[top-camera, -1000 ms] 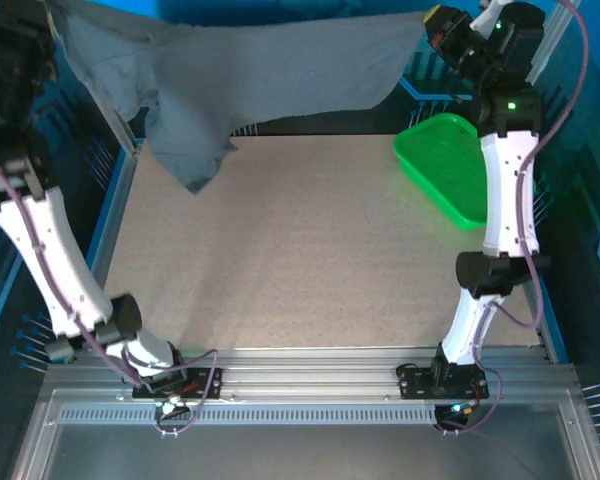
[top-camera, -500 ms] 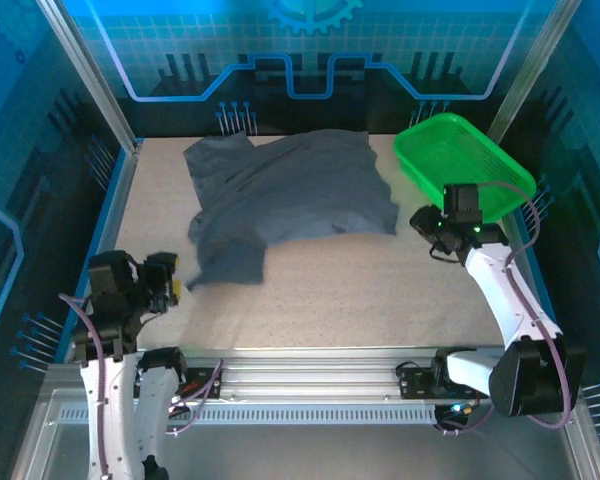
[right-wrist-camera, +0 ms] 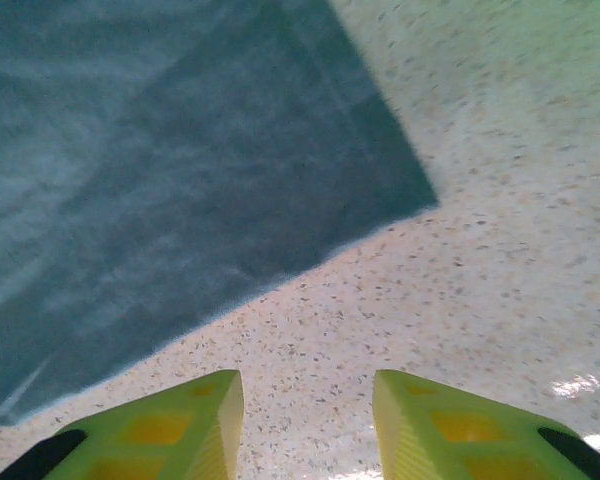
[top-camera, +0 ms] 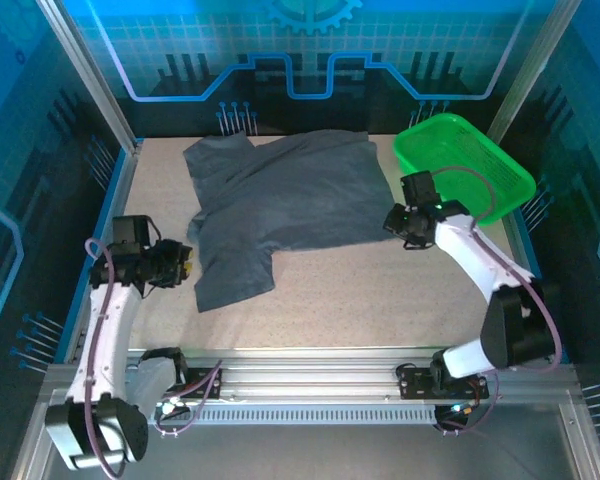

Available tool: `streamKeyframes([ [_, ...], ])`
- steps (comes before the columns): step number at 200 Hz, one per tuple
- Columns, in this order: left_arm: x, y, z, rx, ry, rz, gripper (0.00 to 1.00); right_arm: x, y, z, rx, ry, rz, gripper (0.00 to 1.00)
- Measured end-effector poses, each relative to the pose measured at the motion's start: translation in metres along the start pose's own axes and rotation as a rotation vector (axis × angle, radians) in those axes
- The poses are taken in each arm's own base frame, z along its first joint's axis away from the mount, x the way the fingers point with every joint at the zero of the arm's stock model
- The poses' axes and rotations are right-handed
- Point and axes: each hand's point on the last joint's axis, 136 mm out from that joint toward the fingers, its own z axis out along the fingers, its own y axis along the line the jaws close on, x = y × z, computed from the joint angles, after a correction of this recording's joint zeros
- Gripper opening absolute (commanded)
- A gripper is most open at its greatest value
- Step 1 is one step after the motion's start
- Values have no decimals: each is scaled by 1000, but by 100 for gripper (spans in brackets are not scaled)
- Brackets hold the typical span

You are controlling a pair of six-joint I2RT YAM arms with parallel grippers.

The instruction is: Fold and stack the t-shirts

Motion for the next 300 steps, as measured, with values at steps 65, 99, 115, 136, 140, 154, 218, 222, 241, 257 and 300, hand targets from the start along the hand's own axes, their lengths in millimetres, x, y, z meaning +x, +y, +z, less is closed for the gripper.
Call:
streamKeyframes([
  [65, 35, 39, 83, -236, 162, 180, 16, -2, 15, 71, 74, 178, -119, 38],
  [99, 63, 70, 112, -346, 228, 277, 14, -18, 24, 101, 121, 218, -163, 36],
  [115, 78, 87, 121, -390, 258, 326, 13, -18, 21, 113, 157, 248, -178, 36],
  [136, 103, 94, 125, -394, 306, 398, 11, -6, 5, 119, 228, 303, -194, 36],
  [140, 110, 94, 127, -389, 318, 413, 11, -4, 1, 119, 239, 311, -196, 36],
  [154, 131, 95, 130, -374, 361, 459, 10, 2, -10, 117, 273, 336, -197, 35],
  [218, 201, 73, 135, -270, 517, 571, 17, 2, -69, 99, 356, 365, -129, 33],
  [222, 205, 68, 134, -256, 526, 573, 19, 2, -72, 97, 361, 366, -127, 33],
  [241, 219, 35, 124, -151, 561, 592, 26, 2, -84, 93, 382, 369, -127, 33],
  [257, 220, 5, 109, -57, 565, 591, 26, 3, -87, 91, 391, 369, -136, 33],
  [300, 115, -48, 68, 76, 306, 431, 27, 3, -90, 80, 407, 352, -168, 34],
])
